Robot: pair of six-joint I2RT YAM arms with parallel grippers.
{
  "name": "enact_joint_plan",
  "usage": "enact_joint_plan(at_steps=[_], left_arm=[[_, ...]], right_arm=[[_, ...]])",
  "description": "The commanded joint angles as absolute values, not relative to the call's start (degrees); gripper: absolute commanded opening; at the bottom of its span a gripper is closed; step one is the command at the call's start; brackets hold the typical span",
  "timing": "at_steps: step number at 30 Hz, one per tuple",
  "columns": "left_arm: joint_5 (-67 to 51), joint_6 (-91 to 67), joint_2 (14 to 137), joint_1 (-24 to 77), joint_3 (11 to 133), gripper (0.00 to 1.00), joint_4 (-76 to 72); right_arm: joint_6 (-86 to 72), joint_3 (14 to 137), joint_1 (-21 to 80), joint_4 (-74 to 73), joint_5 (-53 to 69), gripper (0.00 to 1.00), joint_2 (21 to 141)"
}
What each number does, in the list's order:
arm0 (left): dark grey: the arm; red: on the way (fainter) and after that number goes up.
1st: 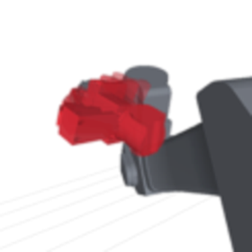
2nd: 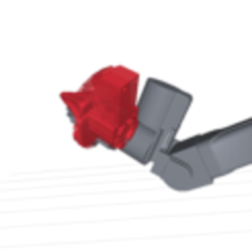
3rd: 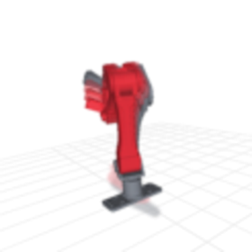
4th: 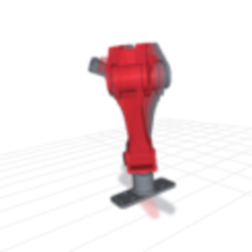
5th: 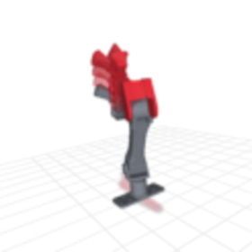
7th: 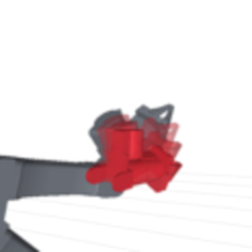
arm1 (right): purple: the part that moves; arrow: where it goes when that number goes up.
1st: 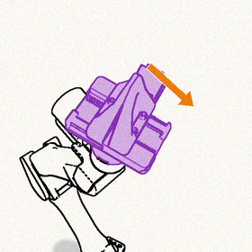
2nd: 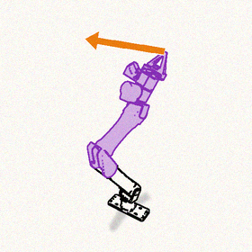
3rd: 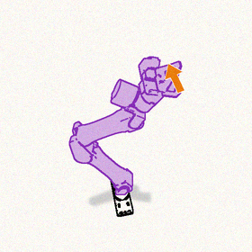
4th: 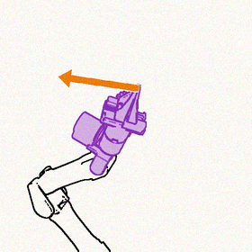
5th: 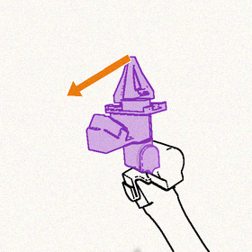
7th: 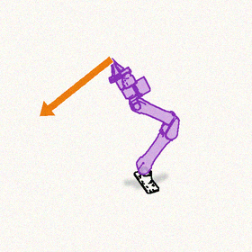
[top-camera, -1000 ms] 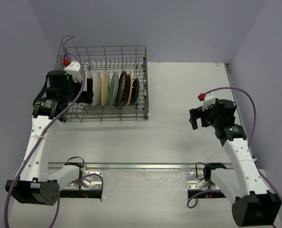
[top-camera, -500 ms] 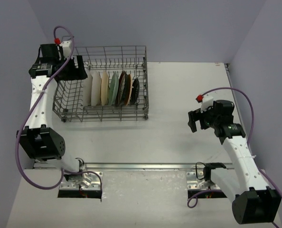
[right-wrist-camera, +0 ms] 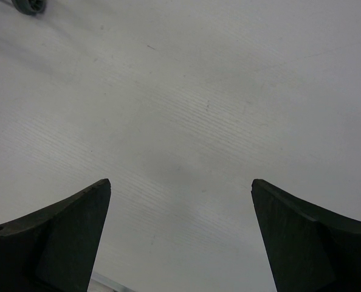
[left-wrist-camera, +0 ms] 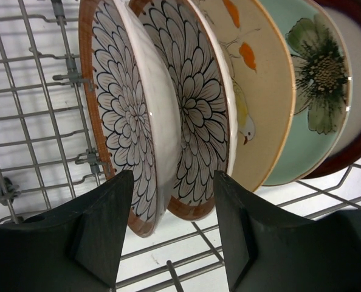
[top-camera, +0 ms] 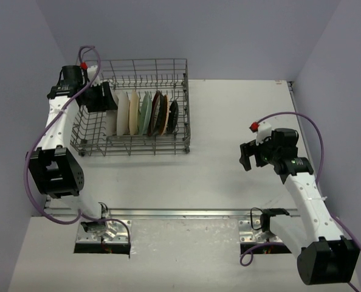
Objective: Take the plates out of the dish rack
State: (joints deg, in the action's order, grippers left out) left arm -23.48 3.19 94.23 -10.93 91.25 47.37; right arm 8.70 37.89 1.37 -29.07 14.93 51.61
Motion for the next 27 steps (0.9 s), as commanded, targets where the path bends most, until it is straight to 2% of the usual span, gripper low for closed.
enact_joint_plan(at_steps=[1,10,20,22,25,27], left_arm=[[-26.71,2.46,95.18,-11.98,91.41,0.52,44.36],[-31.02,2.7,98.11,-14.18,91.41,0.4,43.51],[-34.07,4.51,99.4,-14.21,88.53,0.36,41.84],[-34.01,4.77,99.49,-14.24,88.42,0.3,41.92],[-33.66,4.87,99.36,-14.24,88.68,0.04,42.19],[-33.74,4.83,99.09,-14.54,89.66,0.0,42.64]], right_arm=[[8.0,40.4,1.58,-28.39,16.08,0.99,52.06],[8.03,39.9,1.58,-28.36,16.32,0.99,52.27],[7.88,40.37,1.58,-29.03,17.61,0.99,52.56],[7.68,40.43,1.55,-29.23,17.81,0.99,52.42],[7.21,40.6,1.58,-29.62,18.38,0.99,52.29],[6.61,41.13,1.58,-29.99,19.06,0.99,52.14]])
